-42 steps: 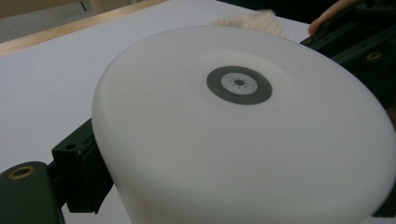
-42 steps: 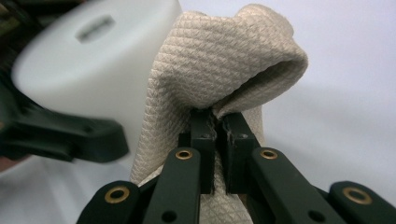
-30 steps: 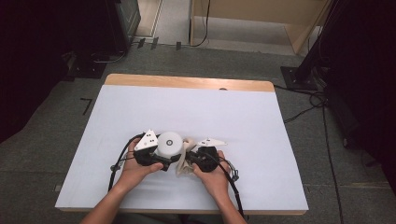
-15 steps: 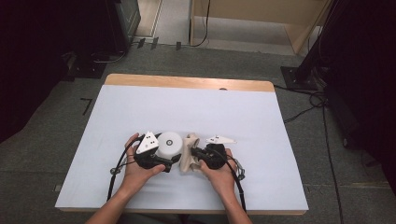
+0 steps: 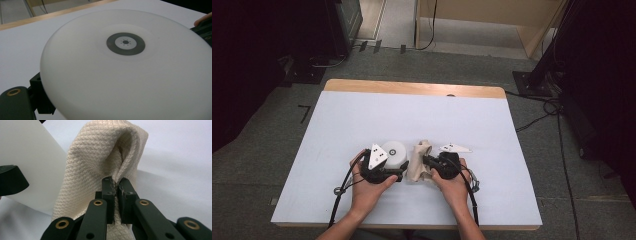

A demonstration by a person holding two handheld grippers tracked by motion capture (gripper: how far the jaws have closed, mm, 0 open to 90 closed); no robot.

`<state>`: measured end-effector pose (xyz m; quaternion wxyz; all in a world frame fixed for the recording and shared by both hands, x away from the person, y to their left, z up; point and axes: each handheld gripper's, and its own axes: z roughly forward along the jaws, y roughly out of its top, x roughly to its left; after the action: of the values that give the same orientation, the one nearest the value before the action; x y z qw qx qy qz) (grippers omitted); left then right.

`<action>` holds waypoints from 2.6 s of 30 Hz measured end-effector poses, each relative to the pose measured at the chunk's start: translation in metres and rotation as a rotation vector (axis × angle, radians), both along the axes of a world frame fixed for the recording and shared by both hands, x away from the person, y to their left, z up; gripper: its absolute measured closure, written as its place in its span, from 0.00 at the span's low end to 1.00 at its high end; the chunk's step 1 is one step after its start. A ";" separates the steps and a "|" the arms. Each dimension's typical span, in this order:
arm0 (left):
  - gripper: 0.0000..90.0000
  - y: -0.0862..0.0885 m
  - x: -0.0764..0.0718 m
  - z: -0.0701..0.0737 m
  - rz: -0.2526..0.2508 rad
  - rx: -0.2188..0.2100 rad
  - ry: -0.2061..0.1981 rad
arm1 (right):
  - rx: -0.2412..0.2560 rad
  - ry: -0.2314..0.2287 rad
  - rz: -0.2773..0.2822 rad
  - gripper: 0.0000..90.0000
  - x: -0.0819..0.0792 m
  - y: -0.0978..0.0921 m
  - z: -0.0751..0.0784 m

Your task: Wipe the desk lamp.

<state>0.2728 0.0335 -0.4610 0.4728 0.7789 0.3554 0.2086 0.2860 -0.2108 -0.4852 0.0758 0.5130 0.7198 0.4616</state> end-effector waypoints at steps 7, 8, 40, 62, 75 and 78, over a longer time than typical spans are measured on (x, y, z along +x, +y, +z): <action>0.09 0.013 0.016 0.001 -0.119 -0.005 -0.006 | 0.020 -0.014 0.009 0.94 -0.001 -0.002 0.001; 0.09 0.018 0.021 0.002 -0.162 -0.021 -0.007 | 0.027 -0.023 0.011 0.95 -0.001 -0.002 0.002; 0.09 0.013 0.022 -0.002 -0.311 0.006 -0.015 | -0.086 -0.035 0.177 0.95 -0.023 0.034 0.029; 0.08 0.012 0.024 -0.004 -0.299 0.002 0.028 | -0.087 -0.046 0.129 0.95 -0.020 0.037 0.009; 0.08 0.011 0.024 -0.004 -0.296 -0.001 0.031 | 0.000 -0.138 0.103 0.95 -0.025 0.032 0.029; 0.08 0.011 0.024 -0.004 -0.296 0.000 0.032 | 0.021 -0.206 0.098 0.95 -0.030 0.031 0.046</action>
<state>0.2966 0.0445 -0.4654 0.4928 0.8259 0.2442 0.1241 0.2557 -0.1802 -0.4396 0.1214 0.4277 0.7277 0.5223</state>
